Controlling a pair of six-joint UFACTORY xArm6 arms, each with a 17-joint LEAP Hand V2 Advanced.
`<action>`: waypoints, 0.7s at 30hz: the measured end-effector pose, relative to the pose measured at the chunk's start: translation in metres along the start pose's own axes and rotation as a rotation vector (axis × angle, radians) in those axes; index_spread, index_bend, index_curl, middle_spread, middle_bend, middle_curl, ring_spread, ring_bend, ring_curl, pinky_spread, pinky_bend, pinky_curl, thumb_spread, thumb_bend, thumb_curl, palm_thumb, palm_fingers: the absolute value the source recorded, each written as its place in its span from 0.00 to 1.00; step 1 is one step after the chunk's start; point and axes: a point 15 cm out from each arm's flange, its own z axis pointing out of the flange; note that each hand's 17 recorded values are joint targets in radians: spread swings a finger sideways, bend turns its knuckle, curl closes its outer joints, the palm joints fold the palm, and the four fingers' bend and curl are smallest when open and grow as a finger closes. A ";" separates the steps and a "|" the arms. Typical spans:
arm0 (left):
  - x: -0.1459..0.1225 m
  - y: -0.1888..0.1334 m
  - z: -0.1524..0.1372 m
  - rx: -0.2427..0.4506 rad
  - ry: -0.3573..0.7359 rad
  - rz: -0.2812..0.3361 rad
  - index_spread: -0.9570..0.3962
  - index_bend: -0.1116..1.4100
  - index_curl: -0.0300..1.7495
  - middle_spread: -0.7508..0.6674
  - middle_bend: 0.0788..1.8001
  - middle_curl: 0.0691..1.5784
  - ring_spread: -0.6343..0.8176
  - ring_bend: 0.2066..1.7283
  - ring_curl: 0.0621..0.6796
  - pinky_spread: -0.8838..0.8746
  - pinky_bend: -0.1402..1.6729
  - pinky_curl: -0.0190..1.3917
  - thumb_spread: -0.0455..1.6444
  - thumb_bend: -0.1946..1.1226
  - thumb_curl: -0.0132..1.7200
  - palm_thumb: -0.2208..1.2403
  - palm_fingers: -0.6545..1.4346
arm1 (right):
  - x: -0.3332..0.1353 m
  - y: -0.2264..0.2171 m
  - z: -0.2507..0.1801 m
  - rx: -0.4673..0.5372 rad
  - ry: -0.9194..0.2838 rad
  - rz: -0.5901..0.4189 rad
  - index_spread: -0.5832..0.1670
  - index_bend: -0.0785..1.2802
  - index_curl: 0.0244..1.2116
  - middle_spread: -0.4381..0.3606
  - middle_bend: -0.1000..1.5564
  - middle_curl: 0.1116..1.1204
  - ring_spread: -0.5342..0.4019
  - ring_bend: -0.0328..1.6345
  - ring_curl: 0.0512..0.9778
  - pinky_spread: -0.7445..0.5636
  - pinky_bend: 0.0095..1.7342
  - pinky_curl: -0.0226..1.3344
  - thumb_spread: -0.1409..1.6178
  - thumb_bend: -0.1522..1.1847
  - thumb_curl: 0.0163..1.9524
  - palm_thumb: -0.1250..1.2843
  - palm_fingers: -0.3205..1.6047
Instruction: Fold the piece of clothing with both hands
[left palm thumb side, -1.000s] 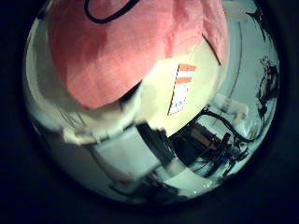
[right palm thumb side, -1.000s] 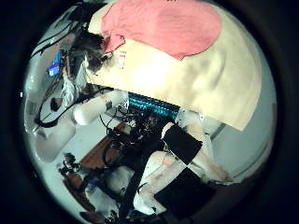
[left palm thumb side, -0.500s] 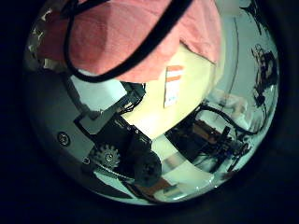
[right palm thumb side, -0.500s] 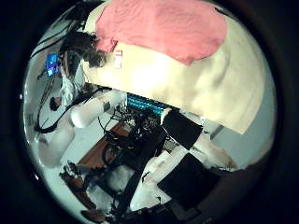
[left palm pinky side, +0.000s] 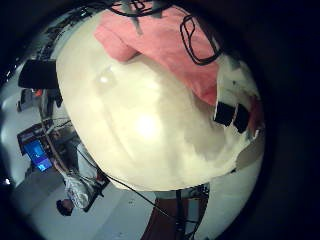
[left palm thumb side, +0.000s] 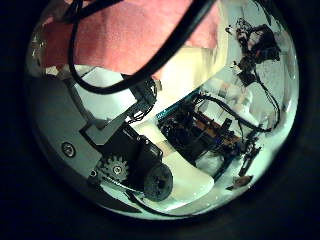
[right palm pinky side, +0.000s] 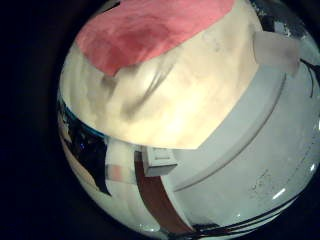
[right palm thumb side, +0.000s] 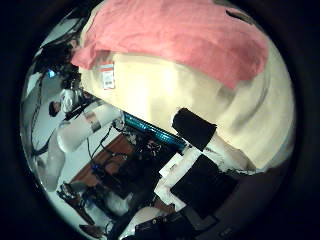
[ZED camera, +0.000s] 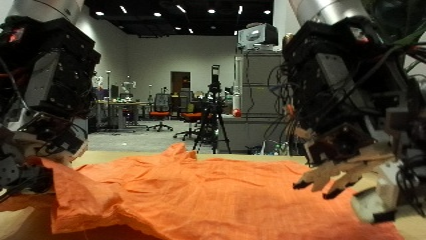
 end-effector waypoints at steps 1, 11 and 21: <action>0.000 0.000 0.000 0.000 0.000 0.000 0.28 0.62 0.46 0.23 0.66 0.45 0.16 0.78 0.77 0.17 0.75 0.43 0.66 0.13 0.30 0.61 0.87 | 0.000 0.000 0.004 -0.010 -0.002 0.002 0.52 0.19 0.24 0.53 0.28 0.27 0.46 0.39 0.32 0.57 0.16 0.23 0.71 0.10 0.14 0.51 0.39; 0.000 0.005 -0.004 -0.009 0.001 -0.002 0.27 0.58 0.50 0.23 0.66 0.46 0.16 0.78 0.75 0.17 0.76 0.43 0.66 0.13 0.31 0.61 0.87 | 0.009 -0.018 0.021 0.014 -0.007 0.039 0.52 0.19 0.25 0.52 0.29 0.29 0.44 0.40 0.33 0.56 0.16 0.23 0.70 0.10 0.14 0.50 0.38; 0.002 0.013 -0.010 -0.028 0.008 0.003 0.25 0.56 0.54 0.23 0.66 0.46 0.16 0.78 0.74 0.17 0.76 0.42 0.65 0.13 0.32 0.61 0.87 | 0.009 -0.023 0.041 -0.058 0.013 0.057 0.50 0.20 0.27 0.48 0.33 0.33 0.39 0.44 0.34 0.53 0.16 0.21 0.68 0.10 0.15 0.53 0.46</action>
